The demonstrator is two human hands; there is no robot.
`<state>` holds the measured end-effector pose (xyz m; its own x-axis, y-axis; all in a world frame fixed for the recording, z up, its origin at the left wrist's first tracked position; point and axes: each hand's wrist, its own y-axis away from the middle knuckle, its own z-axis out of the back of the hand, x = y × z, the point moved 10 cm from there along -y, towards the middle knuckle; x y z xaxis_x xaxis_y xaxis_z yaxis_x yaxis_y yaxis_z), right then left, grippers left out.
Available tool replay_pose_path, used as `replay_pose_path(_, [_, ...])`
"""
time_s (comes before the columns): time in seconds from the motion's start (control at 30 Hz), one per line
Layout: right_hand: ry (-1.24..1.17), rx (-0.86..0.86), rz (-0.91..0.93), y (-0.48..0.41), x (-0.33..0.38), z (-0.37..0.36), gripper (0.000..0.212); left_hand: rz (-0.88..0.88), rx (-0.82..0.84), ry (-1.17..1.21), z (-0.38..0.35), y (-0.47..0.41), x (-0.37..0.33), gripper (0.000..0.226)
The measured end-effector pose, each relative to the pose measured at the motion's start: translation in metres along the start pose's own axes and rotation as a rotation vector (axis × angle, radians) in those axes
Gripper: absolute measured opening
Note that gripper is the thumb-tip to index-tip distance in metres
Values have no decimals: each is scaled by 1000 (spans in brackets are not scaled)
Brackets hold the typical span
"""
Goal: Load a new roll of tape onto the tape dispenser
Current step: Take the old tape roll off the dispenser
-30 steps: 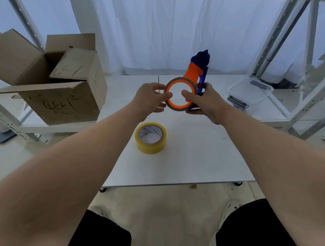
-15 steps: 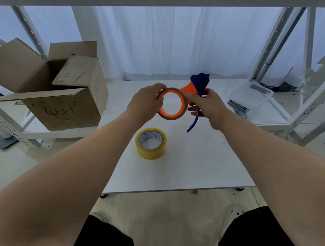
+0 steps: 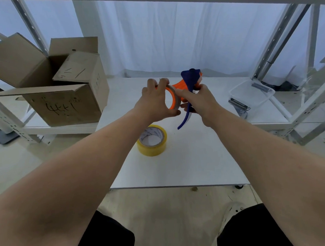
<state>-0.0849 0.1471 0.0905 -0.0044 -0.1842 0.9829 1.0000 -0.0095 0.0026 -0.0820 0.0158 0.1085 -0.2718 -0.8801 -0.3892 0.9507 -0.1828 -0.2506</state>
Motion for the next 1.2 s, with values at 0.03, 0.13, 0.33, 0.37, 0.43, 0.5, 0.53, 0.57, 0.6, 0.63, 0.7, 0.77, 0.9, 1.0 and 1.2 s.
replay_pose_path(0.03, [5, 20, -1, 0, 1, -3, 44, 20, -7, 17, 0, -1, 5, 97])
replay_pose_path(0.13, [-22, 72, -8, 1, 2, -9, 54, 51, -43, 72, 2, -1, 15, 98])
replay_pose_path(0.33, [-95, 93, 9, 1, 6, -6, 54, 38, -137, 121, 15, 0, 26, 103])
replay_pose_path(0.37, [-98, 75, 10, 0, 6, -3, 52, 13, -137, 127, 17, 1, 24, 101])
replay_pose_path(0.43, [-98, 23, 13, -2, 2, 5, 50, -29, -116, 137, 16, 3, 21, 100])
replay_pose_path(0.5, [-78, -58, 28, -4, 0, 17, 51, -55, -98, 145, 15, 4, 18, 99])
replay_pose_path(0.53, [-57, -97, 37, -3, -1, 23, 53, -63, -99, 147, 15, 4, 17, 98])
replay_pose_path(0.57, [-33, -126, 46, -3, -2, 28, 55, -69, -111, 149, 18, 4, 16, 96])
replay_pose_path(0.6, [-14, -140, 50, -4, -4, 32, 57, -70, -129, 156, 21, 3, 16, 96])
replay_pose_path(0.63, [0, -145, 47, -4, -7, 35, 58, -67, -147, 167, 24, 3, 17, 95])
replay_pose_path(0.7, [4, -141, 18, -6, -13, 39, 54, -37, -171, 171, 28, 3, 26, 97])
replay_pose_path(0.77, [-11, -127, -28, -8, -19, 39, 49, 29, -172, 141, 27, 5, 41, 96])
replay_pose_path(0.9, [-38, -88, -100, -8, -30, 30, 47, 176, -88, 53, 17, 13, 73, 93])
replay_pose_path(1.0, [-22, -46, -148, -9, -37, 18, 45, 220, 3, -30, 5, 16, 89, 92])
replay_pose_path(1.2, [-7, 11, -296, -20, -60, -1, 47, 285, 118, -28, -20, 15, 107, 94])
